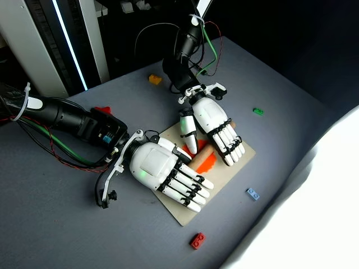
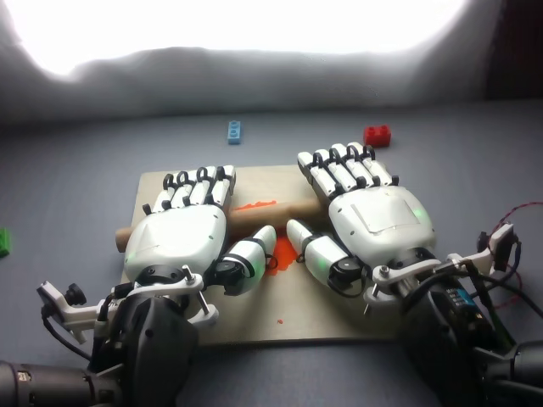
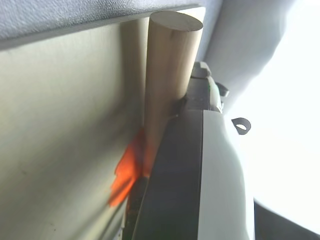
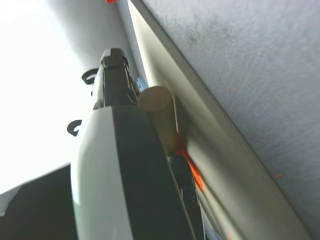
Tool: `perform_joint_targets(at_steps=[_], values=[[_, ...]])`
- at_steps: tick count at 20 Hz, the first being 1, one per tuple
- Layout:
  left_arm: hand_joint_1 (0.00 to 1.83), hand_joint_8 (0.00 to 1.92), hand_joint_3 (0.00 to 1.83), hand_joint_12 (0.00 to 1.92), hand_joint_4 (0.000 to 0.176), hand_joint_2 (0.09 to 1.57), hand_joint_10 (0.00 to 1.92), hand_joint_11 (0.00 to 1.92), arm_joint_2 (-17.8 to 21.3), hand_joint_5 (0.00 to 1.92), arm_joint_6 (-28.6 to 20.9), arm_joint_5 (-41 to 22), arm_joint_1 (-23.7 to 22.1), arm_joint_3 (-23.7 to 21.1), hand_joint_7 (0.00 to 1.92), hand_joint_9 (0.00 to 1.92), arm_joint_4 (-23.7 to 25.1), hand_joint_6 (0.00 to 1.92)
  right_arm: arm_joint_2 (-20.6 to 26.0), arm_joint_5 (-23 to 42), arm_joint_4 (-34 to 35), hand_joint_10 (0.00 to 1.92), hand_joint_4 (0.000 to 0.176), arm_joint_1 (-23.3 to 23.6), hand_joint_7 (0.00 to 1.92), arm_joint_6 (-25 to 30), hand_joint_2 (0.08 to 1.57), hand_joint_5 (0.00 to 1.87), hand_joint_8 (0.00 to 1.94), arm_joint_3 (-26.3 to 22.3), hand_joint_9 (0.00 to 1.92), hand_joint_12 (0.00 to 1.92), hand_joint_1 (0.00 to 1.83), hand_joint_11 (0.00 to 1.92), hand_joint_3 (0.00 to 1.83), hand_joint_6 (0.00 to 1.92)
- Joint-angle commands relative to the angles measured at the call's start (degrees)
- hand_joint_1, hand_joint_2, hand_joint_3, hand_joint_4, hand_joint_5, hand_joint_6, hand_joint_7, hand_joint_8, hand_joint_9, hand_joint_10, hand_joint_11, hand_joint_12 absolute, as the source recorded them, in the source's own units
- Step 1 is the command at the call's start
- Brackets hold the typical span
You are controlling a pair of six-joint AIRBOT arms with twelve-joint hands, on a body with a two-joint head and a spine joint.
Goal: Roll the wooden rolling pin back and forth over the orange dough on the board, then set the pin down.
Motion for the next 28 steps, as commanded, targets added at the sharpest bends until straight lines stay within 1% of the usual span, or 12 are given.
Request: perform_joint_targets(at_steps=[1,13,28], values=[[0.0,0.0,0.0,0.0,0.0,1.43,0.0,0.0,-0.2,0.0,-0.1,-4.0,-0.4,0.4,0.0,0.0,3.1,0.0,0.3,5.4,-2.5,0.0,0.0,0.5,0.06,0.1,1.48,0.08,0.01,0.5,0.0,0.0,0.0,0.0,0.03,0.02],[0.0,0.0,0.0,0.0,0.0,1.43,0.0,0.0,-1.2,0.0,-0.1,-2.2,-1.4,3.4,0.0,0.0,2.9,0.0,0.2,4.1,-2.0,0.0,0.0,0.9,0.06,1.1,1.48,0.08,0.01,1.8,0.0,0.0,0.0,0.0,0.03,0.02],[0.0,0.0,0.0,0.0,0.0,1.43,0.0,0.0,-1.5,0.0,-0.2,-1.0,-2.8,5.3,0.0,0.0,1.9,0.0,0.3,3.5,-1.2,0.0,0.0,1.3,0.04,2.1,1.49,0.05,0.0,3.0,0.0,0.0,0.0,0.0,0.02,0.01]])
